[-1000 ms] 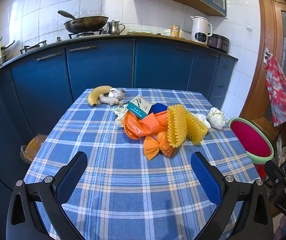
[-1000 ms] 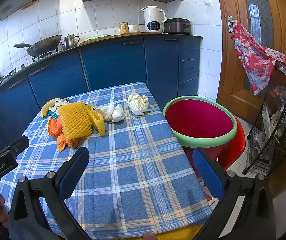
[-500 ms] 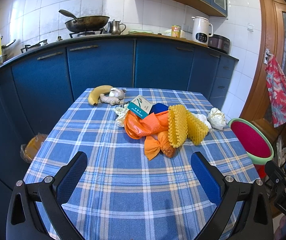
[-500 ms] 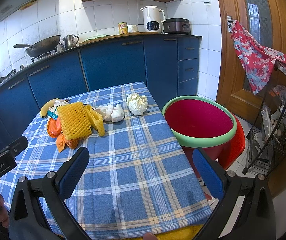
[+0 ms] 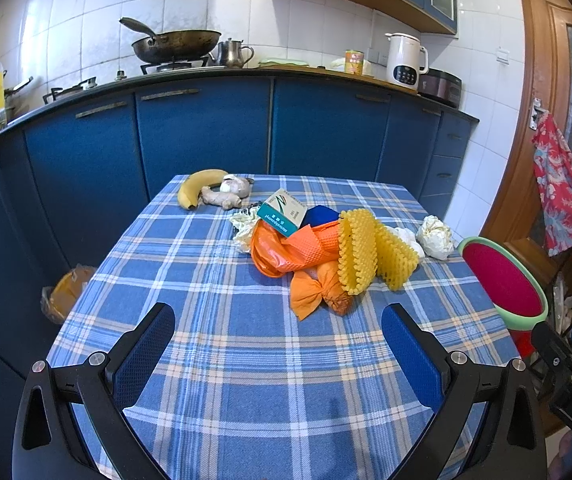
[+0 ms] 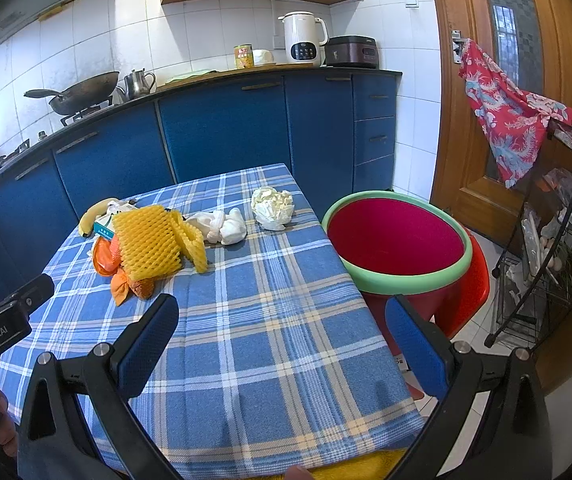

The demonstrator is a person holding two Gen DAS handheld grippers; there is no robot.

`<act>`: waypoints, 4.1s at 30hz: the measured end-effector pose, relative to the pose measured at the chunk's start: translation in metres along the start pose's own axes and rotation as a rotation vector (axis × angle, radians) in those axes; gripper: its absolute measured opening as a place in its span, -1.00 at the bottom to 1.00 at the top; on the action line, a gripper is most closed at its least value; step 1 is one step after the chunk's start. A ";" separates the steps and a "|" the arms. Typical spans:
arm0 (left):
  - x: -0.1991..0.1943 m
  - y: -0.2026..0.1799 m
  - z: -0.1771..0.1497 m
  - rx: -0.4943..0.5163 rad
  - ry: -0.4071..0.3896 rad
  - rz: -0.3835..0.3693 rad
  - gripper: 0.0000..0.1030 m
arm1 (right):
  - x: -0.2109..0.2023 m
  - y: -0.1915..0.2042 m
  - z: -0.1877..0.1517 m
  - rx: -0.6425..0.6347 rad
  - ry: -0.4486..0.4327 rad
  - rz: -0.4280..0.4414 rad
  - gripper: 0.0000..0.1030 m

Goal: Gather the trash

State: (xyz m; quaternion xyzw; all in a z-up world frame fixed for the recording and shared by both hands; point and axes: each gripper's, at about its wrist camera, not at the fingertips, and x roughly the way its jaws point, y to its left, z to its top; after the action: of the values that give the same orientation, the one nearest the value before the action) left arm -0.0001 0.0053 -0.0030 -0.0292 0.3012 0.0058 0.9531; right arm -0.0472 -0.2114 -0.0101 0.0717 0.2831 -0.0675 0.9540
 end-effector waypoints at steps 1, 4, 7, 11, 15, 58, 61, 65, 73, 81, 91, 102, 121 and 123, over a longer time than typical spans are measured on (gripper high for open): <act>0.000 0.000 0.000 0.000 0.000 0.000 0.99 | 0.000 -0.001 0.001 0.000 0.000 0.000 0.97; 0.000 0.000 0.000 0.000 0.000 0.000 0.99 | 0.000 0.000 0.000 0.000 0.000 0.000 0.97; 0.000 0.001 0.000 -0.001 0.000 -0.001 0.99 | 0.000 -0.001 0.001 0.000 0.000 0.000 0.97; 0.000 0.001 0.000 -0.001 0.002 -0.002 0.99 | 0.000 0.000 0.000 0.000 0.000 0.001 0.97; 0.000 0.001 0.000 -0.002 0.001 -0.002 0.99 | 0.000 -0.001 0.001 0.000 0.000 0.001 0.97; 0.117 0.013 0.082 0.062 0.094 0.071 0.99 | 0.118 0.006 0.073 -0.076 0.093 0.041 0.97; 0.136 0.005 0.093 0.088 0.111 0.068 0.99 | 0.138 0.003 0.085 -0.072 0.109 0.037 0.97; 0.161 -0.008 0.103 0.127 0.137 0.066 0.99 | 0.165 0.003 0.094 -0.076 0.143 0.033 0.97; 0.195 -0.021 0.108 0.188 0.186 0.043 0.99 | 0.217 -0.003 0.101 -0.064 0.213 0.042 0.96; 0.211 -0.015 0.102 0.197 0.224 0.020 0.68 | 0.251 -0.002 0.099 -0.053 0.279 0.087 0.75; 0.218 -0.007 0.096 0.157 0.255 -0.033 -0.11 | 0.266 0.003 0.091 -0.055 0.332 0.140 0.09; 0.198 0.011 0.100 0.065 0.234 -0.103 -0.63 | 0.248 0.006 0.095 -0.050 0.289 0.200 -0.24; 0.114 -0.008 0.123 0.064 0.091 -0.205 -0.63 | 0.156 0.002 0.105 -0.071 0.155 0.228 -0.24; 0.106 -0.019 0.124 0.076 0.082 -0.228 -0.63 | 0.147 -0.003 0.105 -0.067 0.144 0.224 -0.24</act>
State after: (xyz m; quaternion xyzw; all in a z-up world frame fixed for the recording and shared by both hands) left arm 0.1587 -0.0068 0.0386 -0.0272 0.3348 -0.1151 0.9348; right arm 0.1300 -0.2458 -0.0038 0.0757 0.3431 0.0542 0.9347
